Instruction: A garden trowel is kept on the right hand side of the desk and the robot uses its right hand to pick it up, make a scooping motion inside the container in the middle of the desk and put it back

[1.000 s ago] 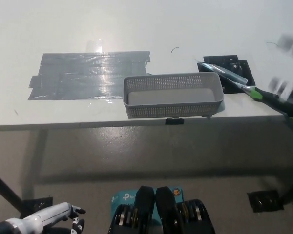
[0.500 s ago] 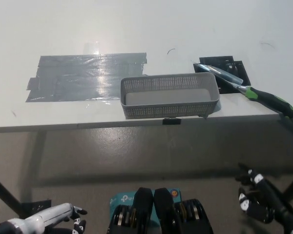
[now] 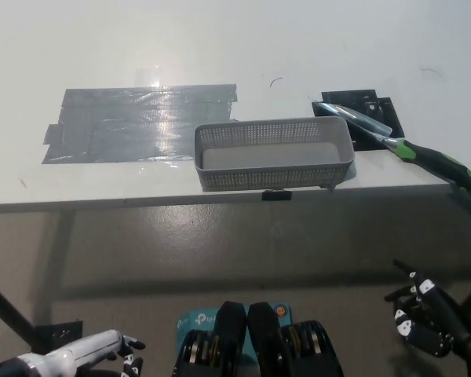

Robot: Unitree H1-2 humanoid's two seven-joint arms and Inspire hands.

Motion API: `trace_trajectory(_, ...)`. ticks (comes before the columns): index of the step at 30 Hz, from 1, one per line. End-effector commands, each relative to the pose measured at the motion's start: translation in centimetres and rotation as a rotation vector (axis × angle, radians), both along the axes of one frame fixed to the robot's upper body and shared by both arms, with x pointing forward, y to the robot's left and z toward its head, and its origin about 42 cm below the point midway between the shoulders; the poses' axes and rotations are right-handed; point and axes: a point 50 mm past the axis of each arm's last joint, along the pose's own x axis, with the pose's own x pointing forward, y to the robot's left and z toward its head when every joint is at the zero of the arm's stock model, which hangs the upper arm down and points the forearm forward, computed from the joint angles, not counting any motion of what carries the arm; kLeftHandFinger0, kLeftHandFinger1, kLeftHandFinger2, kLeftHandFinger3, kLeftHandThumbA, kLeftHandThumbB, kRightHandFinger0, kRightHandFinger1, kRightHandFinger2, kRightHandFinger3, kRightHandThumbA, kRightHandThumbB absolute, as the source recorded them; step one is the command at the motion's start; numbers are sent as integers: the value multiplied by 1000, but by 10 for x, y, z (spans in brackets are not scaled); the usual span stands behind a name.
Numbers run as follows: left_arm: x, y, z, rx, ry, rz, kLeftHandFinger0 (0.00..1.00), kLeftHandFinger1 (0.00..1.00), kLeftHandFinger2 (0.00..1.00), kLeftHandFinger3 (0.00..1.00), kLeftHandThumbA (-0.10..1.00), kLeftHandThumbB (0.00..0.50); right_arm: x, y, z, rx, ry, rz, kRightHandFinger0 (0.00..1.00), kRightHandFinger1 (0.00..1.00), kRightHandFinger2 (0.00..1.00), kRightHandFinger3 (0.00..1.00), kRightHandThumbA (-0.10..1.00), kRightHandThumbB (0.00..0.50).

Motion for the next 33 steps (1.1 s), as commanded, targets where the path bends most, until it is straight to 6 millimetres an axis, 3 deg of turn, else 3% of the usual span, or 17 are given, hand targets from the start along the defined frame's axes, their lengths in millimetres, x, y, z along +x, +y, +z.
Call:
trace_trajectory(1,8,1,6,-13,-42,17,1000,1000,1000,1000,1000,195,11,-2,20,18,-89,24,425,514,628,1000,139,164)
trace_trajectory(4,10,-1,5,-32,-41,31,1000,1000,1000,1000,1000,194,14,-6,22,-3,-99,34,449,528,635,1000,139,165)
trace_trajectory(9,10,-1,4,-38,-42,21,1000,1000,1000,1000,1000,196,12,-6,25,-4,-95,11,389,464,581,1000,105,166)
trace_trajectory(11,4,2,1,-62,-39,45,1000,1000,1000,1000,1000,190,13,-3,25,-16,-89,18,440,523,610,1000,106,154)
trace_trajectory(17,0,8,-4,-67,-28,48,1000,1000,1000,1000,1000,170,15,0,23,-14,-79,23,427,506,598,1000,92,166)
trace_trajectory(21,-6,11,-6,-71,-30,82,1000,1000,1000,1000,1000,199,21,4,21,-33,-74,50,448,530,619,1000,115,174)
trace_trajectory(24,-9,10,-9,-71,-24,73,1000,1000,1000,1000,1000,199,18,4,18,-52,-47,34,419,485,582,1000,120,181)
trace_trajectory(29,-10,5,-11,-83,-20,79,1000,1000,1000,1000,1000,204,17,-3,18,-47,-27,34,475,525,601,1000,104,169)
trace_trajectory(33,-10,6,-13,-96,-14,82,1000,1000,1000,1000,1000,210,18,-3,17,-54,5,46,467,494,568,1000,101,180)
